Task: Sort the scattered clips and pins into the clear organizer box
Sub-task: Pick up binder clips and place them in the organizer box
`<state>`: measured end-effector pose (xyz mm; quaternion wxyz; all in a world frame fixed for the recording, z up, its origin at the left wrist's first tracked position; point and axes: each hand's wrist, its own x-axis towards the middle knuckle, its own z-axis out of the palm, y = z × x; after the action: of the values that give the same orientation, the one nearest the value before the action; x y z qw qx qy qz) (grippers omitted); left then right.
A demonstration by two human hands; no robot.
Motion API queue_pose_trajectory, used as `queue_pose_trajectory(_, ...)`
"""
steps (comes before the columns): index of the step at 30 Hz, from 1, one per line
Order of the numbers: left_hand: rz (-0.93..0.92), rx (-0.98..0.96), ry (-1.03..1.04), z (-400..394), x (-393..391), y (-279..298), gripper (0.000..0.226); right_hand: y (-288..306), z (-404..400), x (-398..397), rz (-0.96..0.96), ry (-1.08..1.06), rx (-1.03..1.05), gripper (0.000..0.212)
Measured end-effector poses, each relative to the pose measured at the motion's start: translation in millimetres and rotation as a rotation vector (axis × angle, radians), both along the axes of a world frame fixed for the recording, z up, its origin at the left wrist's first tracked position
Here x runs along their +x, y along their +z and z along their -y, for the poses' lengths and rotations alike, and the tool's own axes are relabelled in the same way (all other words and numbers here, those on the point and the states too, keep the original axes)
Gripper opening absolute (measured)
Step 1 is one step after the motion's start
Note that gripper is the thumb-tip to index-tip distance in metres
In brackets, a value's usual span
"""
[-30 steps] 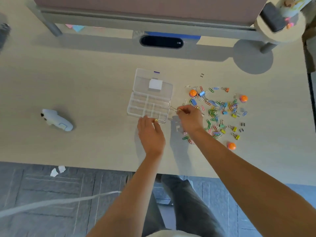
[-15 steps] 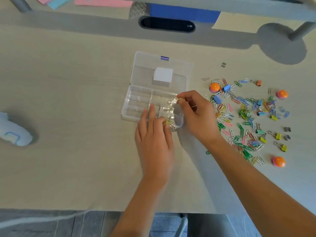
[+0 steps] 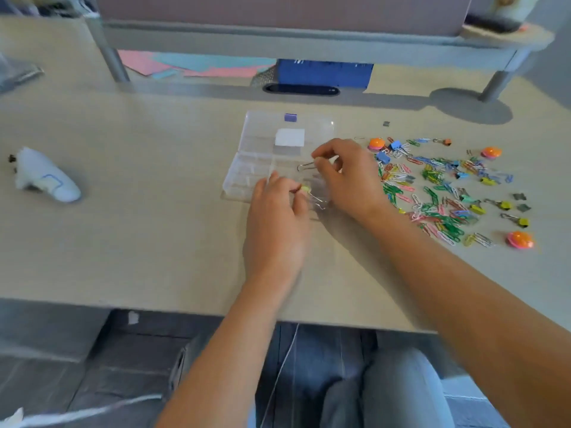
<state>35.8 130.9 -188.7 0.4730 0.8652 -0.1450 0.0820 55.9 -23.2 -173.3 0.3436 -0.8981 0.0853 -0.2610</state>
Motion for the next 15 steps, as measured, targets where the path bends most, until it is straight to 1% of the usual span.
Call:
queue_pose_trajectory(2,0.014,-0.043,0.046,-1,-16,4,0.01,13,-4,-17,0.029,-0.038,-0.006,0.013)
queue_pose_trajectory(3,0.023,-0.049,0.066,-2,-24,5,0.011,17,-6,-26,0.014,-0.056,0.012,0.013)
queue_pose_trajectory(5,0.025,-0.036,0.092,-4,-42,6,0.012,26,-10,-45,-0.053,-0.054,0.075,0.011)
queue_pose_trajectory(8,0.019,0.002,0.139,-8,-65,8,0.011,31,-11,-60,-0.168,-0.086,0.067,0.004)
queue_pose_trajectory(10,0.044,0.045,0.172,-7,-75,9,0.013,32,-9,-64,-0.199,-0.106,0.123,0.008)
queue_pose_trajectory(12,0.075,0.073,0.174,-9,-82,9,0.016,28,-9,-65,-0.206,-0.111,0.174,0.008)
queue_pose_trajectory(15,0.065,0.056,0.153,-12,-81,8,0.014,20,-12,-66,-0.174,-0.116,0.177,0.006)
